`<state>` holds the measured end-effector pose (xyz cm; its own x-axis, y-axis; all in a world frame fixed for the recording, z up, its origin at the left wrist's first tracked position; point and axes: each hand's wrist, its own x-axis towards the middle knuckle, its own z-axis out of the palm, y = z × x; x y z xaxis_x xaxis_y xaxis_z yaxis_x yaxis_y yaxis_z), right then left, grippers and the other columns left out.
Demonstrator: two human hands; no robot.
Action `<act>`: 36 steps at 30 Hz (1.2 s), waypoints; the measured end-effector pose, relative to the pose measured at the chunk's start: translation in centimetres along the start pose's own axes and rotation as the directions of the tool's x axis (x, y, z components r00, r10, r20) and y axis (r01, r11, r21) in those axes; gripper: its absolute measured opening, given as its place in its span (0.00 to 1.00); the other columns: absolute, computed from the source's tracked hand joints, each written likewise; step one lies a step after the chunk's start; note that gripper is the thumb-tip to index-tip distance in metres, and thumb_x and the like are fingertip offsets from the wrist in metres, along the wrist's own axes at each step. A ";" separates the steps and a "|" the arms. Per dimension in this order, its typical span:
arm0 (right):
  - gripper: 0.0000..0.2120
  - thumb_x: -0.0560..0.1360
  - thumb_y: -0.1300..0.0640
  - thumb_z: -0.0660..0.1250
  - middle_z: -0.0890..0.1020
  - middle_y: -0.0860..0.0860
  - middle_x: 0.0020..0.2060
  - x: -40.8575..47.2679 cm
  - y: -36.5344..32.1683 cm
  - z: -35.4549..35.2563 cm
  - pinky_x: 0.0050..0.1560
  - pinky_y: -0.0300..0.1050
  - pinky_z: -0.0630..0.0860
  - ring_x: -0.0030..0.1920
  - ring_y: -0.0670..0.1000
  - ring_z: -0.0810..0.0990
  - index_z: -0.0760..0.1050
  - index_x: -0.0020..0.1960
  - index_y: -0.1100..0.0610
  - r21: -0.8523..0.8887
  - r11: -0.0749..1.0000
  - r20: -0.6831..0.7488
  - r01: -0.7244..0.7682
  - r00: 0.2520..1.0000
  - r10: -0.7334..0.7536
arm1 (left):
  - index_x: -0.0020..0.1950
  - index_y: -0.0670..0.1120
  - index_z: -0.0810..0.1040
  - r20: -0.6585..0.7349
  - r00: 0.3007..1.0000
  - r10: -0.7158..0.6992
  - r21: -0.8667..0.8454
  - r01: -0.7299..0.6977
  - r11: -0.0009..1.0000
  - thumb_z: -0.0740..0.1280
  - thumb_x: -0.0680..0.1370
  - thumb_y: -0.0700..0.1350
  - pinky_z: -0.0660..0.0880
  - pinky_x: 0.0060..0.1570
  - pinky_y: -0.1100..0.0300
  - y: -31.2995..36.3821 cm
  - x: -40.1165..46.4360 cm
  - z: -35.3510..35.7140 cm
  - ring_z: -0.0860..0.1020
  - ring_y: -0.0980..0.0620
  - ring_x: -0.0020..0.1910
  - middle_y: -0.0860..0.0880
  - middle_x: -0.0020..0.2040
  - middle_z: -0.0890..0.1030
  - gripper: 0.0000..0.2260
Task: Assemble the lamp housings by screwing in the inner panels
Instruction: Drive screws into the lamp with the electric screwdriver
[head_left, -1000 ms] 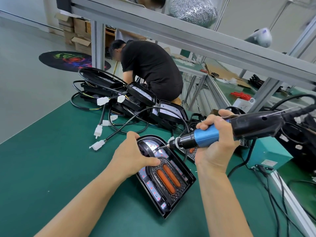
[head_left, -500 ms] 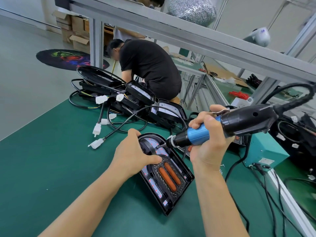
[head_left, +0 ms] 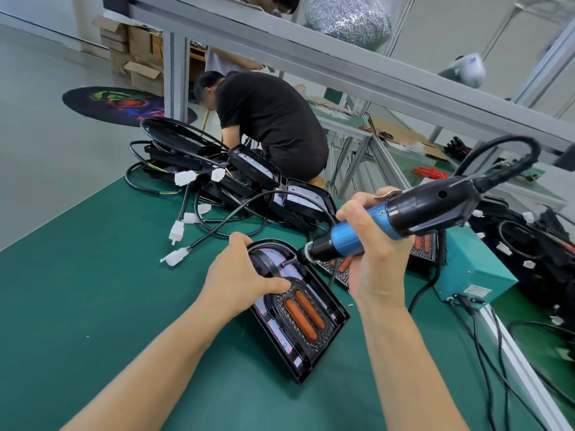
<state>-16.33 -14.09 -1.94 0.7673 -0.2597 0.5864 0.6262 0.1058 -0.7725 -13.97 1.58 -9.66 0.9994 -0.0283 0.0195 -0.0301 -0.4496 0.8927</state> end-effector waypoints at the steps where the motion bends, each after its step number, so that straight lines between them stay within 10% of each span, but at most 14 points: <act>1: 0.18 0.68 0.67 0.70 0.70 0.59 0.39 0.0 0.0 0.0 0.52 0.52 0.70 0.43 0.58 0.69 0.78 0.39 0.43 0.010 1.000 0.002 -0.003 1.000 0.003 | 0.58 0.51 0.62 -0.001 1.000 0.003 0.002 -0.003 1.000 0.82 0.58 0.54 0.66 0.45 0.59 0.0 0.0 0.0 0.72 0.51 0.49 0.58 0.46 0.70 0.37; 24: 0.19 0.66 0.68 0.70 0.75 0.48 0.36 -1.0 -0.3 0.1 0.46 0.42 0.75 0.38 0.49 0.73 0.74 0.42 0.44 0.066 0.998 0.167 0.000 0.986 -0.011 | 0.59 0.50 0.64 -0.003 1.000 0.005 -0.072 -0.005 0.997 0.82 0.58 0.51 0.67 0.44 0.59 -0.5 0.2 0.1 0.73 0.53 0.48 0.55 0.49 0.73 0.37; 36: 0.14 0.70 0.66 0.69 0.77 0.45 0.29 -0.8 -3.9 -5.5 0.48 0.46 0.75 0.34 0.50 0.75 0.68 0.49 0.53 -0.012 0.999 -0.376 0.053 0.925 -0.053 | 0.59 0.53 0.65 0.040 0.999 0.003 -0.127 0.002 0.992 0.82 0.60 0.51 0.65 0.47 0.62 -1.5 0.5 -0.1 0.71 0.56 0.50 0.59 0.50 0.71 0.35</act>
<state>-20.16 -19.56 -0.77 0.6246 -0.6065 0.4920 0.6640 0.0808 -0.7433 -13.42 2.34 -10.98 0.9979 -0.0651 0.0046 -0.0261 -0.3324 0.9428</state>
